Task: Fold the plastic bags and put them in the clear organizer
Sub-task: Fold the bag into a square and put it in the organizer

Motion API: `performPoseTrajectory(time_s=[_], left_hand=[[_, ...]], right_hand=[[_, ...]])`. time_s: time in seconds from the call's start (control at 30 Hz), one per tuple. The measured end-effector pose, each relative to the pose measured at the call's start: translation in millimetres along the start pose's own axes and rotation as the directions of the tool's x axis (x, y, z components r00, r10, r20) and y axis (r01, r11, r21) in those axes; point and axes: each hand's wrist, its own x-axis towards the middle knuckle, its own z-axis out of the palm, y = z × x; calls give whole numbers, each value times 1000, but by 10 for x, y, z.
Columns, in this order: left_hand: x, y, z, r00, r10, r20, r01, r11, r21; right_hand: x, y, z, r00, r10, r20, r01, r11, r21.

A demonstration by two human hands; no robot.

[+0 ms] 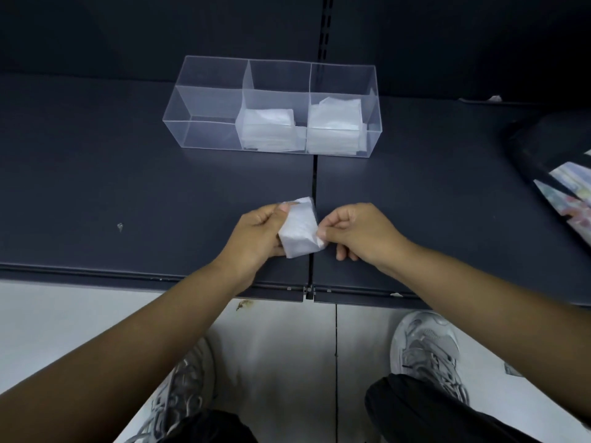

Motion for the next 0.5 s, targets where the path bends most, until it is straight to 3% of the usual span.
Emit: performPoseTrajectory(time_s=[0.13,0.3,0.4,0.5], left_hand=[[112,77,-45,998,30,-46,-29,999,25],[147,115,-66,1000,-6,-9,7,998,56],[28,45,-80,978,191,85,-206,947,247],[-166,-98,-57,950,238,204,-283,930,233]], right_hand=[[66,-64,42,999,41,-22,-43,997,-62],[56,-68,53,1000,-6,3,6,1000,21],[-4,6,28,995,-97,-6,97,995,-19],[-131,71,4,969,-248,-3,246,963,-113]])
